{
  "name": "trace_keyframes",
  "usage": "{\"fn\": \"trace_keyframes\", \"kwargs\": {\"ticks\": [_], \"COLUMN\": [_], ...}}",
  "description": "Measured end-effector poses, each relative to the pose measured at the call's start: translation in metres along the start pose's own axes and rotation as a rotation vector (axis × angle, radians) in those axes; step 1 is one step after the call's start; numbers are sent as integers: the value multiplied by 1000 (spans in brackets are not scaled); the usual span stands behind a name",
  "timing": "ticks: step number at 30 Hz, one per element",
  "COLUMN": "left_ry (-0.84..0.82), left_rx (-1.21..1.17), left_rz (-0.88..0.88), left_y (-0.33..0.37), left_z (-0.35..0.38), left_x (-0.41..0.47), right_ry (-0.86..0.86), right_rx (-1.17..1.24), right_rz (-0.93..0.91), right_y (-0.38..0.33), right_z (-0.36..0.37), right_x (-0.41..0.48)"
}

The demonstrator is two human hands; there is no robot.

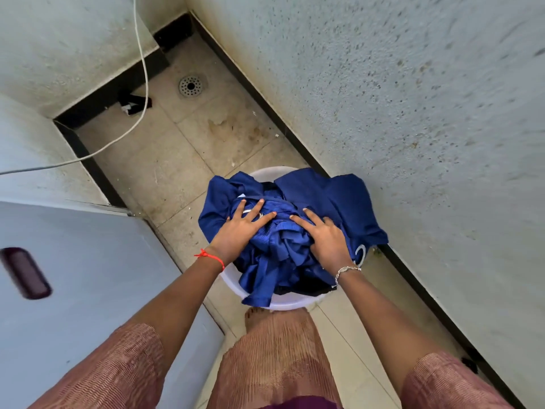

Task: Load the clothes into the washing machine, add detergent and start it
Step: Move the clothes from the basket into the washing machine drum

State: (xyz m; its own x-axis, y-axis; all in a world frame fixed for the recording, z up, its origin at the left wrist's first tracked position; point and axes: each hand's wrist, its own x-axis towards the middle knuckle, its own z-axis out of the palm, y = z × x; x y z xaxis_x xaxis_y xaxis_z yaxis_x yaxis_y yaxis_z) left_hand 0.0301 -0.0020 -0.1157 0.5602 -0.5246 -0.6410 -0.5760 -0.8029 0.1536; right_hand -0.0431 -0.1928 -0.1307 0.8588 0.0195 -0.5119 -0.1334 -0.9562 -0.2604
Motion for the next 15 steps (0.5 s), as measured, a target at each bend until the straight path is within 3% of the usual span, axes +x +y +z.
{"fn": "trace_keyframes", "kwargs": {"ticks": [15], "left_ry": [476], "left_rx": [-311], "left_rz": [107], "left_y": [26], "left_z": [-191], "left_x": [-177], "right_ry": [408], "right_rx": [185], "right_rz": [-3], "right_y": [-88], "right_z": [-236], "right_x": [-145]}}
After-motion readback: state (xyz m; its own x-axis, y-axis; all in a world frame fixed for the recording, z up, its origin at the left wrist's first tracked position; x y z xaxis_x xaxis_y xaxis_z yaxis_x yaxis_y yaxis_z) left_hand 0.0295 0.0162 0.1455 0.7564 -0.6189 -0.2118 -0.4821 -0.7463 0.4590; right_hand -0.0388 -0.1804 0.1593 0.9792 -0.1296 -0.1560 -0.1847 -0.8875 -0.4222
